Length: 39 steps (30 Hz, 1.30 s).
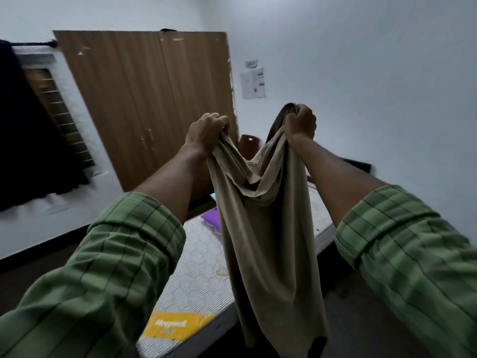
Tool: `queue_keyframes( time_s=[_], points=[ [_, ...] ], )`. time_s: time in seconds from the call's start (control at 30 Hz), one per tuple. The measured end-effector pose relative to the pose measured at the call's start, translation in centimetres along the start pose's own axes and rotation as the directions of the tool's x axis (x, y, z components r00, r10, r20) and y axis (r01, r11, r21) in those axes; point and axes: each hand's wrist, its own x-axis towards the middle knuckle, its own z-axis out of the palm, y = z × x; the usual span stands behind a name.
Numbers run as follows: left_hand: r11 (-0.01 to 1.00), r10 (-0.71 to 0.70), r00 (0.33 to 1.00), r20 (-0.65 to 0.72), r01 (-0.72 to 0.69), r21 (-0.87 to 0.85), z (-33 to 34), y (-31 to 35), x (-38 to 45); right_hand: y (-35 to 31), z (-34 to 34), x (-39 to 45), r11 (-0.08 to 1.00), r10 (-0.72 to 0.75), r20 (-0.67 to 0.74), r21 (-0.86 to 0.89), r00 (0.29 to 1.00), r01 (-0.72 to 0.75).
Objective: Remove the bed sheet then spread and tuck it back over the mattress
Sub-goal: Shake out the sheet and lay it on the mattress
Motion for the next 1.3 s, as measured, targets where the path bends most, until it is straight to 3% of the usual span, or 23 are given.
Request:
queue_keyframes(
  time_s=[0.27, 0.53, 0.73, 1.07, 1.2, 1.3],
  points=[
    [0.954, -0.186, 0.982, -0.036, 0.189, 0.232, -7.2, -4.0, -7.7, -5.5, 4.2, -6.5, 0.995, -0.015, 0.112, 0.097, 0.994, 0.004],
    [0.854, -0.424, 0.905, -0.043, 0.415, 0.315, -11.7, -8.1, -11.2, -9.1, 8.8, -8.6, 0.985, -0.032, 0.242, 0.170, 0.970, -0.009],
    [0.769, -0.575, 0.817, -0.043, 0.557, 0.314, -10.6, -11.5, -13.7, -7.8, 14.4, -10.1, 0.983, -0.083, 0.409, 0.183, 0.909, 0.007],
    [0.726, -0.605, 0.787, -0.121, 0.607, 0.324, -4.7, -24.4, -13.4, -8.4, 29.6, -10.2, 0.978, -0.118, 0.515, 0.207, 0.849, 0.010],
    [0.710, -0.641, 0.762, -0.095, 0.635, 0.304, -2.2, -28.9, -11.0, -9.8, 35.0, -8.6, 0.977, -0.162, 0.538, 0.207, 0.827, 0.057],
    [0.679, -0.698, 0.716, 0.002, 0.661, 0.320, 0.0, -31.6, -9.6, -10.4, 38.5, -7.6, 0.976, -0.172, 0.556, 0.210, 0.813, 0.063]
  ],
)
